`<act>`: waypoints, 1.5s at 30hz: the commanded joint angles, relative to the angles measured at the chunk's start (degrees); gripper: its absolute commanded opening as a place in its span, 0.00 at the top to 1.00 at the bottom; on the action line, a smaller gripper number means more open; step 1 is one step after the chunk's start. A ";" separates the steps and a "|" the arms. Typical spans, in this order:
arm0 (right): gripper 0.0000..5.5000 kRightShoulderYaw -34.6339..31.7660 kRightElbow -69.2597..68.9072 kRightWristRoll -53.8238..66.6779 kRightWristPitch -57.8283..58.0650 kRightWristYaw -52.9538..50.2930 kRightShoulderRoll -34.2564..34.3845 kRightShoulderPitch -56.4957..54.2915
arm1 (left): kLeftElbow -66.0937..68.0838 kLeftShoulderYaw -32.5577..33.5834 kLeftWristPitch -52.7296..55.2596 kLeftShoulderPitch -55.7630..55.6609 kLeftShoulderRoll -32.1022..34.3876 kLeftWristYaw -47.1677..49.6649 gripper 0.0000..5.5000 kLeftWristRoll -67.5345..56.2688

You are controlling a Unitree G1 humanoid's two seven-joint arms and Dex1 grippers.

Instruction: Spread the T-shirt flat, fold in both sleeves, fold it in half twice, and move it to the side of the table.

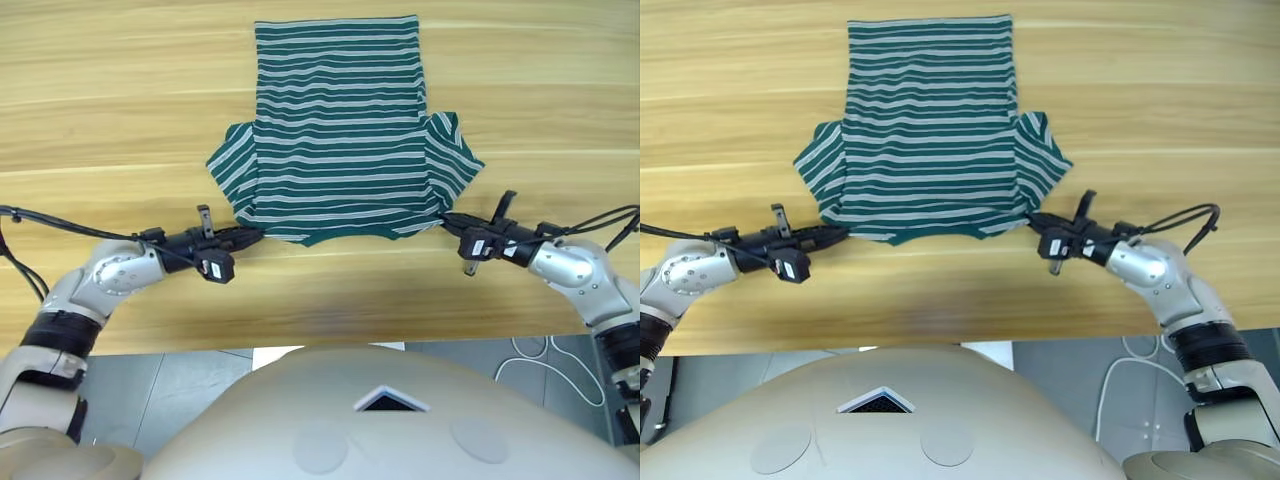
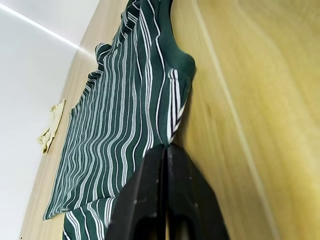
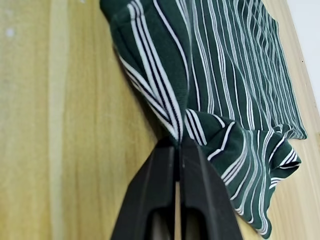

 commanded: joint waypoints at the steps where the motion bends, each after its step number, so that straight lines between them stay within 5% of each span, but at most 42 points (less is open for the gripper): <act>1: 0.87 0.51 0.20 1.08 0.52 3.88 -0.36 3.73 | -0.05 -1.24 1.98 1.41 0.23 -3.10 1.00 0.36; 14: 0.54 -4.19 -9.55 7.58 -3.22 7.34 -3.06 12.41 | 2.12 0.81 2.46 1.64 -0.70 -5.47 0.63 -3.70; 19: 0.48 -10.92 -16.42 19.62 -5.85 7.44 -1.82 11.23 | -13.56 -2.34 -5.46 8.18 8.33 -16.20 0.62 -38.32; 22: 0.48 -9.55 -11.68 11.65 -1.47 3.32 3.79 4.01 | -9.48 3.60 -0.28 1.77 3.75 -16.05 0.62 -44.38; 31: 0.48 -0.41 -1.14 -9.19 3.41 -3.85 15.04 -6.31 | 4.79 7.39 1.10 -6.27 -8.52 -14.65 0.62 -30.00; 45: 0.48 -1.61 -2.80 -5.08 1.43 -2.34 12.34 -3.04 | 21.86 12.74 -1.79 -15.41 -9.89 4.44 0.62 -0.66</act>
